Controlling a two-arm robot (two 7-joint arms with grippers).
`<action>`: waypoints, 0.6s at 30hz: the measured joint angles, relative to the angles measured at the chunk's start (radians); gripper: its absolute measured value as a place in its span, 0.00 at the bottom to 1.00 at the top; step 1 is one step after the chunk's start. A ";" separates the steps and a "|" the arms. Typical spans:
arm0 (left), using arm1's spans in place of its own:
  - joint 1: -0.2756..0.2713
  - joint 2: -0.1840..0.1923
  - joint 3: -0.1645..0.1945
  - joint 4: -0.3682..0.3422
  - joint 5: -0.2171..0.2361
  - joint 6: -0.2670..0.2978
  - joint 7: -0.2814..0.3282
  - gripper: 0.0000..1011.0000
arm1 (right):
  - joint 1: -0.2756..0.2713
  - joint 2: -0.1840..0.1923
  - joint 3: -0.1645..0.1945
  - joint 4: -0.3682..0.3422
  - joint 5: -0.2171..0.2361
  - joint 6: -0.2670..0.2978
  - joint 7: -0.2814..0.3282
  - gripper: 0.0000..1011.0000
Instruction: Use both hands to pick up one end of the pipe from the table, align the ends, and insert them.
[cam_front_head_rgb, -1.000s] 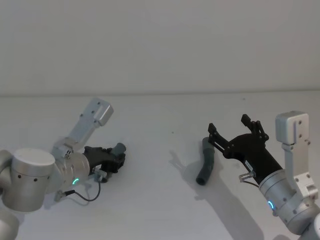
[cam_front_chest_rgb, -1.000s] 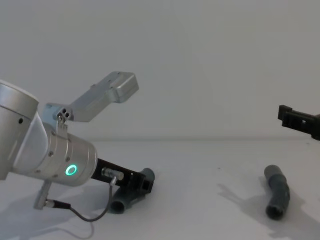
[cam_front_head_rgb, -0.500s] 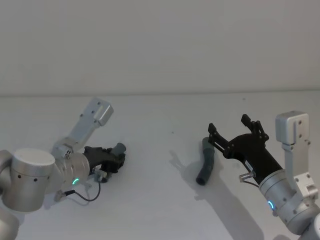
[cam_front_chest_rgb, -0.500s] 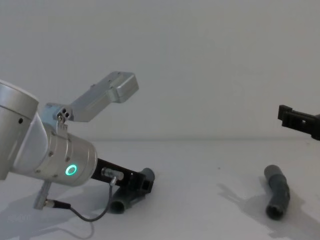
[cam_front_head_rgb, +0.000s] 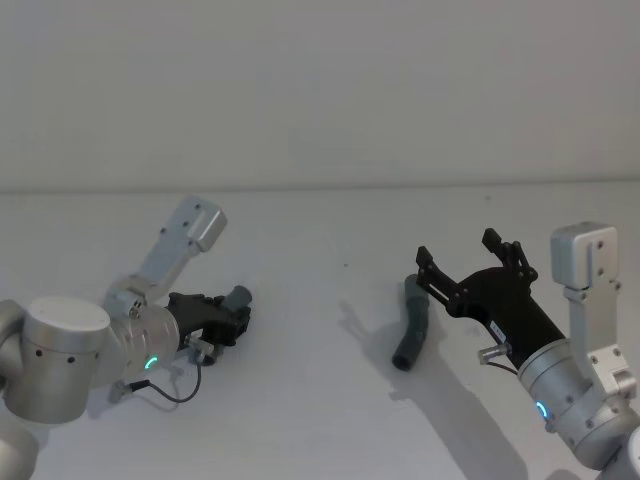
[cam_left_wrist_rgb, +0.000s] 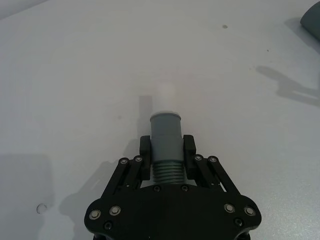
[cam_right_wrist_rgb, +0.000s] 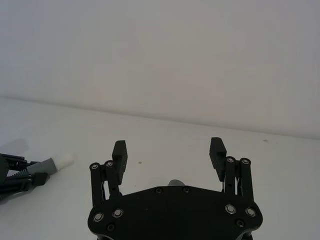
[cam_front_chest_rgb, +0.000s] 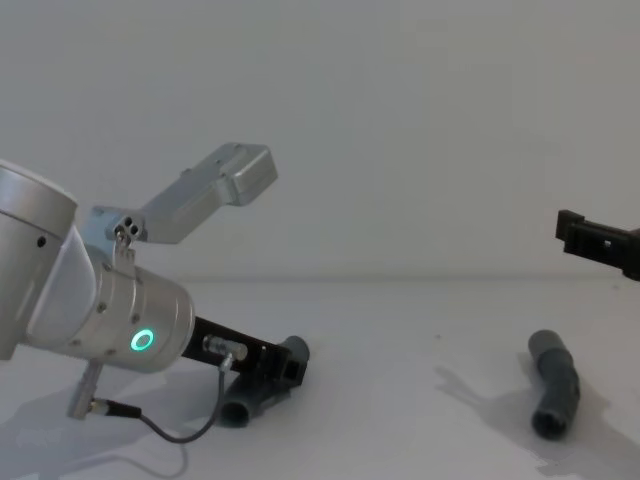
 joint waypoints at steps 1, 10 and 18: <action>0.000 0.000 0.000 0.000 0.000 0.000 0.000 0.34 | 0.000 0.000 0.000 0.000 0.000 0.000 0.000 0.99; 0.000 0.000 0.000 0.000 0.000 0.000 0.000 0.34 | 0.000 0.000 0.000 0.000 0.000 0.000 0.000 0.99; 0.000 0.000 0.000 0.000 0.000 0.000 0.000 0.34 | 0.004 0.001 0.004 -0.001 0.005 0.022 0.006 0.99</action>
